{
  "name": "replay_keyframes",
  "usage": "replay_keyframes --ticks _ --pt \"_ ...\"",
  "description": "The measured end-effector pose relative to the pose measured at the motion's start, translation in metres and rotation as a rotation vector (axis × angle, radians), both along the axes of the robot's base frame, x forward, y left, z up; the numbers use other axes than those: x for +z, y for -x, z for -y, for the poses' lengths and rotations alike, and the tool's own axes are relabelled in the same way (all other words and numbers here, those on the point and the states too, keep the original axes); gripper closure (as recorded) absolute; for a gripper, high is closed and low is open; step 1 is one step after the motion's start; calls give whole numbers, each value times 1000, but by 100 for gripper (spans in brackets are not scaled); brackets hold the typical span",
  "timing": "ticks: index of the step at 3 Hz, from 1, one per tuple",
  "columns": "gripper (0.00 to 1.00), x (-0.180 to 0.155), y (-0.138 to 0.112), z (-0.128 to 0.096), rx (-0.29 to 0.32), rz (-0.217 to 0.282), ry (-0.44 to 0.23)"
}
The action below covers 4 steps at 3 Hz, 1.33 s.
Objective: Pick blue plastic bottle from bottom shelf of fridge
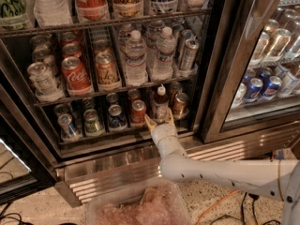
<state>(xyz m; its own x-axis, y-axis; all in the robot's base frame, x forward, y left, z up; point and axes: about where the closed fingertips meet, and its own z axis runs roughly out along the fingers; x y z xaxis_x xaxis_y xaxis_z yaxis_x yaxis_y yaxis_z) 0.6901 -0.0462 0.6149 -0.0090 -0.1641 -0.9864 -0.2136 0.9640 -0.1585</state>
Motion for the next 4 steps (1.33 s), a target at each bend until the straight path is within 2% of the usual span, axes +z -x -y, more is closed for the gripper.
replay_keyframes --ticks 1,2,3,4 --pt "35 -4 -12 -6 22 -16 1" --pt "36 -7 -23 0 19 -27 -4" --pt "43 -7 -33 9 3 -27 -6" --pt "42 -7 -42 16 -9 -27 -6"
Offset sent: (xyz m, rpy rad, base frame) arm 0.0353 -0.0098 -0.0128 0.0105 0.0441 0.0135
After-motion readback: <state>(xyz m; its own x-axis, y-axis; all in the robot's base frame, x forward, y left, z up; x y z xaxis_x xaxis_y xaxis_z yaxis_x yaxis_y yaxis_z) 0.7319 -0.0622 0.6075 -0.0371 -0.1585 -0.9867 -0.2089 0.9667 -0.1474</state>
